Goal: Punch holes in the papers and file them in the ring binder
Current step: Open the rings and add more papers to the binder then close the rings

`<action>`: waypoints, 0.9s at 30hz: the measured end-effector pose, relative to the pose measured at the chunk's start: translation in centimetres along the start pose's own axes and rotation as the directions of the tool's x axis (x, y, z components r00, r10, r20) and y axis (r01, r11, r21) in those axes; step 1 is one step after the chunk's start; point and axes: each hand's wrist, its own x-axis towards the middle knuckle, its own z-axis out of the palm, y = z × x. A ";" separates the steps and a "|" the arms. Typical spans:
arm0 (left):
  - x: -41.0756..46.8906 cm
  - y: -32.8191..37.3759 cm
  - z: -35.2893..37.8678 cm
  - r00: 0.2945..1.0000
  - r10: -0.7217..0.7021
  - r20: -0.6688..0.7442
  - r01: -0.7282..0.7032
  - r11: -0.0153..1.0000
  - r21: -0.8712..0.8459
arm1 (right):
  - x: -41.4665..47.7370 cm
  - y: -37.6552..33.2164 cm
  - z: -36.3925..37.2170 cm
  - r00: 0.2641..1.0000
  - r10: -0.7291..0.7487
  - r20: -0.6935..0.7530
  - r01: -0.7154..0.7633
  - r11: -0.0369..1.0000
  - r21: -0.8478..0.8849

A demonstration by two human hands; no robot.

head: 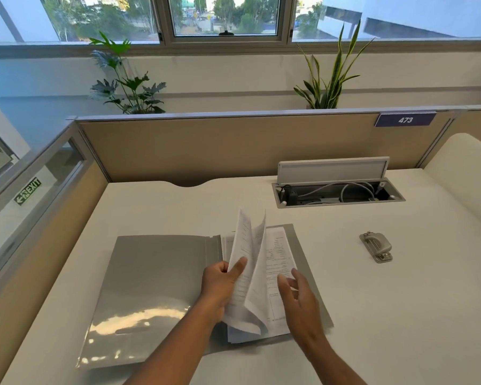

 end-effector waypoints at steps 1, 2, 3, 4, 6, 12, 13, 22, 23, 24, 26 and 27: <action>0.0 0.0 -0.2 1.000 -0.009 0.011 0.009 0.999 -0.034 | 0.1 -0.2 0.2 0.997 0.056 0.059 -0.060 0.996 0.072; 0.0 0.0 -0.4 1.000 -0.009 0.019 0.010 0.998 -0.057 | 0.2 -0.2 0.2 0.991 0.088 0.100 -0.100 0.988 0.114; -0.1 0.2 -0.6 1.000 -0.002 0.018 0.003 0.998 -0.070 | 0.3 0.0 0.2 0.986 0.104 0.133 -0.124 0.981 0.151; -0.2 0.3 -1.0 1.000 0.005 0.012 -0.004 0.997 -0.080 | 0.3 0.1 0.2 0.983 0.111 0.149 -0.138 0.973 0.186; -0.2 0.5 -2.1 1.000 0.011 -0.002 -0.011 0.995 -0.104 | 0.3 0.4 0.2 0.980 0.126 0.153 -0.158 0.962 0.222; 0.5 1.2 -7.8 0.993 0.066 -0.095 -0.073 0.994 -0.075 | 0.8 2.2 -0.1 0.968 0.250 0.018 -0.251 0.965 0.071; 0.7 1.2 -8.8 0.991 0.070 -0.112 -0.077 0.995 -0.059 | 0.7 2.2 -0.2 0.966 0.259 0.005 -0.258 0.964 0.060; 1.2 0.0 -15.3 0.982 0.073 -0.175 -0.044 0.986 0.164 | 0.8 2.3 -0.7 0.957 0.283 -0.062 -0.281 0.959 0.029; 1.3 -0.4 -15.6 0.979 0.079 -0.189 -0.043 0.981 0.188 | 0.8 2.2 -0.7 0.956 0.285 -0.067 -0.284 0.958 0.028; 1.4 -0.7 -15.8 0.974 0.091 -0.207 -0.044 0.975 0.219 | 0.8 2.2 -0.7 0.956 0.284 -0.075 -0.283 0.959 0.026; 1.5 -1.4 -16.1 0.961 0.125 -0.245 -0.054 0.960 0.275 | 0.6 1.8 -0.7 0.958 0.270 -0.101 -0.269 0.963 0.027; 1.5 -1.7 -16.2 0.956 0.138 -0.260 -0.061 0.957 0.284 | 0.5 1.6 -0.8 0.959 0.258 -0.120 -0.256 0.966 0.030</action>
